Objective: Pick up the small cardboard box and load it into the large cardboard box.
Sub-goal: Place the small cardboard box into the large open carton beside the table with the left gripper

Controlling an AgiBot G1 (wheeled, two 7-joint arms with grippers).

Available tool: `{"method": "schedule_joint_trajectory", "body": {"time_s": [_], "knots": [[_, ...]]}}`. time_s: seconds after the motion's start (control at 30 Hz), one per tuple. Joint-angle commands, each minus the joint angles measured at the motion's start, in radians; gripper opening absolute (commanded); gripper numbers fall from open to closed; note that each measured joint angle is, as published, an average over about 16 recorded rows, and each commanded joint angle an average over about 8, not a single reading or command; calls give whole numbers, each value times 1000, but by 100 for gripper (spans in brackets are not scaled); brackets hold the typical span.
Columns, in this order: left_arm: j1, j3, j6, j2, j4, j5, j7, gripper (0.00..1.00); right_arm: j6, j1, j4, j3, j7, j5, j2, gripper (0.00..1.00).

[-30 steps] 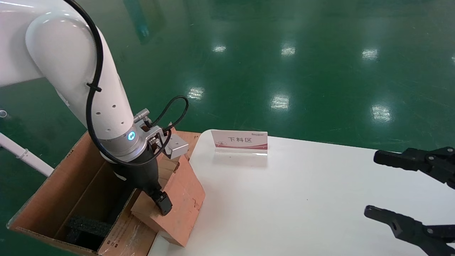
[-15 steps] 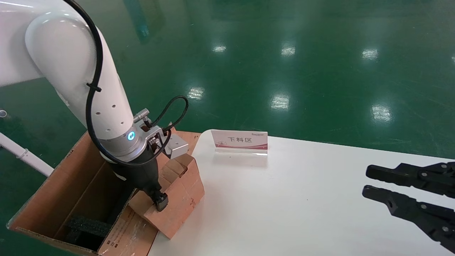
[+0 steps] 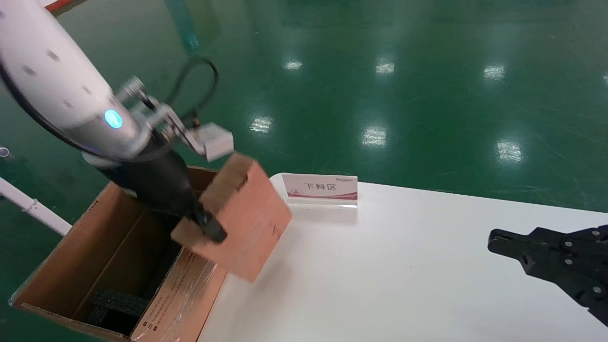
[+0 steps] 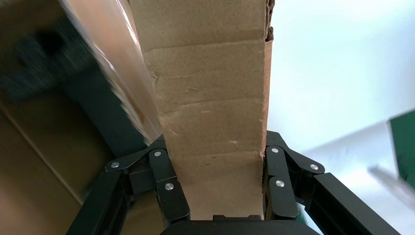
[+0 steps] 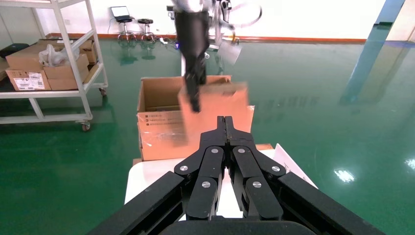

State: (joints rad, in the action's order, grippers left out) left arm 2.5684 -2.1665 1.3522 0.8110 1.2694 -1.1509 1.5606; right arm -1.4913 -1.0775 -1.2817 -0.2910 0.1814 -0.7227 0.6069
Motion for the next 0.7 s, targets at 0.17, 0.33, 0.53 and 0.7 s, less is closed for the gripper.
{"method": "schedule_joint_trajectory", "body": {"time_s": [0.17, 0.33, 0.53, 0.7], "knots": [[134, 41, 40, -71, -69, 1, -68, 0, 0, 0, 0, 0, 0, 0, 0, 0], [225, 50, 104, -107, -146, -28, -121, 0, 0, 0, 0, -1, 0, 0, 0, 0], [285, 57, 185, -132, -226, -57, -190, 0, 0, 0, 0, -1, -1, 1, 0, 0], [299, 31, 227, -148, -274, -84, -242, 0, 1, 0, 0, -1, -1, 1, -1, 0]]}}
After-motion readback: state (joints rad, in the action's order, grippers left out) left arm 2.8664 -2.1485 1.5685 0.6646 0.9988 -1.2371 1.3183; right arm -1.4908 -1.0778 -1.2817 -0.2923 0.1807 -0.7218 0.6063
